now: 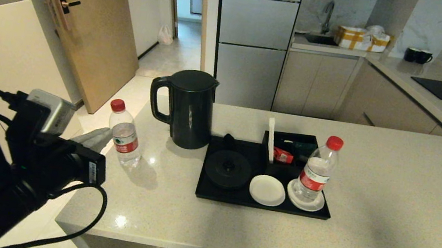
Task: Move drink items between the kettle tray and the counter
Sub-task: Return the bottled water to its original position
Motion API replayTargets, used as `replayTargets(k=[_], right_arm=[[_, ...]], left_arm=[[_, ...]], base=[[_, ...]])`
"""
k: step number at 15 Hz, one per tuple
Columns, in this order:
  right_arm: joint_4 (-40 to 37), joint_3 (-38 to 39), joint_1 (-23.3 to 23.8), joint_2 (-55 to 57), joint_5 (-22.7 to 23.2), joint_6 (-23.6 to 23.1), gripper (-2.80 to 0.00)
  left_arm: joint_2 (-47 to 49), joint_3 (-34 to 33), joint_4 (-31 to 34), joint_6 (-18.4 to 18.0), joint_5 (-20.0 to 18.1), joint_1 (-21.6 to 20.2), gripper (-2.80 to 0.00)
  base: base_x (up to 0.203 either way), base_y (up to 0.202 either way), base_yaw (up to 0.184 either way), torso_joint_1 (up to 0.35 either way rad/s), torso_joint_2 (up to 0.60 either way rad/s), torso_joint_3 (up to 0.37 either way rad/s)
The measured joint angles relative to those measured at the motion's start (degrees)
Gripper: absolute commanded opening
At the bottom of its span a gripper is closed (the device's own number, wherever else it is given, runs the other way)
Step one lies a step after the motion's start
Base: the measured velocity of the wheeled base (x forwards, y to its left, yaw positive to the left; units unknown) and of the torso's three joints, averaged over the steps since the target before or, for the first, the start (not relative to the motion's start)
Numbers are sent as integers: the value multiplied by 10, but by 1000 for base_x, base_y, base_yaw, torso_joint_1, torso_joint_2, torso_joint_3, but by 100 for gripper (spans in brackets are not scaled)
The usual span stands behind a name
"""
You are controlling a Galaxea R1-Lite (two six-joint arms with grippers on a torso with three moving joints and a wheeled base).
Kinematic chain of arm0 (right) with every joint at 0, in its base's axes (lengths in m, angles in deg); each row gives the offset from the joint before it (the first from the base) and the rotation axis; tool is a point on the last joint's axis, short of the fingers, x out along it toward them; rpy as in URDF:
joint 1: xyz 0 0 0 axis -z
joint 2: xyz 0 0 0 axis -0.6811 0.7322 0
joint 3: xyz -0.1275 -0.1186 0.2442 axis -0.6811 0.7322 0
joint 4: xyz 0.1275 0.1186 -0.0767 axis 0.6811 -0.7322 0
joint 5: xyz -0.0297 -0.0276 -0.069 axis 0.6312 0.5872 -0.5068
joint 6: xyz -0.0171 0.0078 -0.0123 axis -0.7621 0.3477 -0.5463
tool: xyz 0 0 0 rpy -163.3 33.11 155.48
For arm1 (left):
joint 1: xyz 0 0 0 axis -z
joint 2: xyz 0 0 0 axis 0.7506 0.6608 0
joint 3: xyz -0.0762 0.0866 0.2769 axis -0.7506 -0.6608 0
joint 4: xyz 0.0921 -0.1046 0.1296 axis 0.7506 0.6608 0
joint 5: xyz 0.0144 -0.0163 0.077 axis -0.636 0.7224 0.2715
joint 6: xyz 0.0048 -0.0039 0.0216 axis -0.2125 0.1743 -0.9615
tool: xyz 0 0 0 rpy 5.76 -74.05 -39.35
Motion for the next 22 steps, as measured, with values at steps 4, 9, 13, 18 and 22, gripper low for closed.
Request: replayTargets(k=[4,9,13,18,22], right_arm=[[0,0,0,0,0,0,-280],[0,0,0,0,0,0,-280],[0,0,0,0,0,0,-280],[0,0,0,0,0,0,-280],[0,0,0,0,0,0,-280]], left_arm=[[-123,62,226,25,-2,37,-280],[-177,78,289,28,2,62,-280],[-258,126,420,26,46,62,-280],[-372,198,600,26,74,-27,-280],[-486,262,784,27,61,-112,-280]], base=[[0,0,0,0,0,0],[0,0,0,0,0,0],[0,0,0,0,0,0],[0,0,0,0,0,0],[0,0,0,0,0,0]])
